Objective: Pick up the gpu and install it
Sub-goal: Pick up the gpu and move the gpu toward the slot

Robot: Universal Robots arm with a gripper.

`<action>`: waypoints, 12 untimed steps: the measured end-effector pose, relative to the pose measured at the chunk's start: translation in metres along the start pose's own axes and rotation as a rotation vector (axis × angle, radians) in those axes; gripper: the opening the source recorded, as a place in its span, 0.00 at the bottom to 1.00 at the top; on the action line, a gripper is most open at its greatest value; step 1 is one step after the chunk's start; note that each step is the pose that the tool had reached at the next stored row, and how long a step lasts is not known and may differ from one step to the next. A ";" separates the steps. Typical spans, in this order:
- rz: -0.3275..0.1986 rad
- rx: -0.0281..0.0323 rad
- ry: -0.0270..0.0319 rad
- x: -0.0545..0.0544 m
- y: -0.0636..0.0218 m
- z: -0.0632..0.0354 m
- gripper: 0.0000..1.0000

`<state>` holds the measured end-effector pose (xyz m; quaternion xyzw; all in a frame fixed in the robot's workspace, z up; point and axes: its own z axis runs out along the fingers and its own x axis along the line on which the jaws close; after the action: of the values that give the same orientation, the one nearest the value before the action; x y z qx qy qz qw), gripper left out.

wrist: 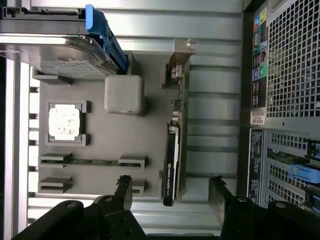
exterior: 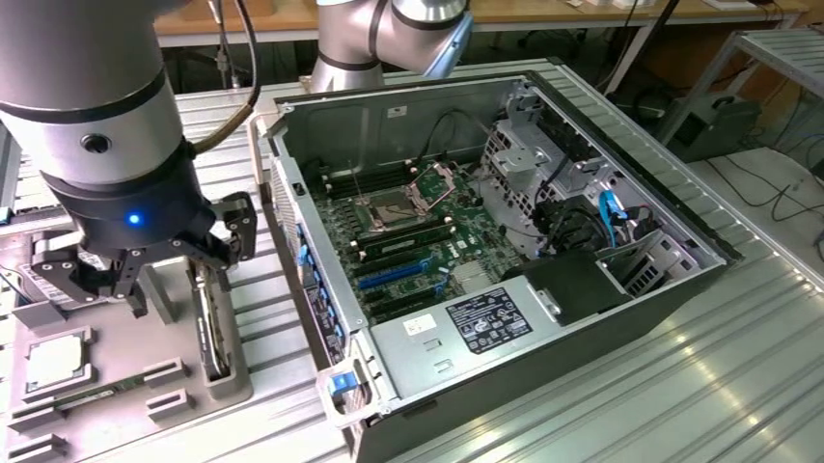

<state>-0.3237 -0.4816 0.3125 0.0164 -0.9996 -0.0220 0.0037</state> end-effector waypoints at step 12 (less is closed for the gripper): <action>0.000 0.0001 0.0001 0.000 -0.0046 0.0150 0.72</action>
<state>-0.3237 -0.4855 0.2973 0.0164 -0.9996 -0.0220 0.0037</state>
